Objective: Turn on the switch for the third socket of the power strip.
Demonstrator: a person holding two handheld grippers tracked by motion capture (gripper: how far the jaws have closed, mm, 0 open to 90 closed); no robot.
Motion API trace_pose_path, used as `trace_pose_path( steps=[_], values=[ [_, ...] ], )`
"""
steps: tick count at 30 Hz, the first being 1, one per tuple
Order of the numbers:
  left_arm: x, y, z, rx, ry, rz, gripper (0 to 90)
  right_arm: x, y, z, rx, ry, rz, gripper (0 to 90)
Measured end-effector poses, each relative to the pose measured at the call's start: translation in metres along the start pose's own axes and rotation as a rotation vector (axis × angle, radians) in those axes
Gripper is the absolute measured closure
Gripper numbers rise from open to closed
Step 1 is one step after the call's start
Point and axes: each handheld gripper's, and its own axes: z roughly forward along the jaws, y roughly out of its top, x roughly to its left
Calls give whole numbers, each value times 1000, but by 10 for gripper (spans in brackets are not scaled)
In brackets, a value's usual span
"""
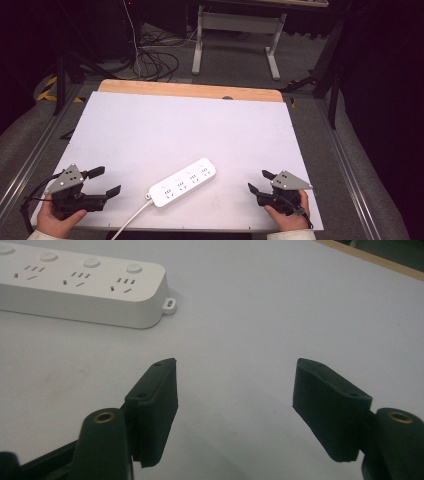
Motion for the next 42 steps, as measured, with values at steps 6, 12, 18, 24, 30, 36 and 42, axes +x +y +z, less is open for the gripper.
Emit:
trace_pose_path(
  steps=[6,12,18,24,30,36,42],
  values=[
    [-2,1,0,-5,7,20,158,0,0,0,-3,2,0,356],
    [0,0,-2,-15,5,3,185,0,1,-1,-3,8,1,382],
    [0,0,-4,-17,27,19,185,1,3,-2,-11,3,-7,390],
    [1,0,-5,-24,31,7,184,1,5,-3,-14,13,-5,399],
    [0,0,-2,13,21,14,194,3,11,-6,-34,50,18,411],
    [0,0,-3,9,24,18,195,7,26,-4,16,64,-41,441],
    [0,-1,-3,-8,35,26,254,11,41,-1,25,79,-60,446]
  ],
)
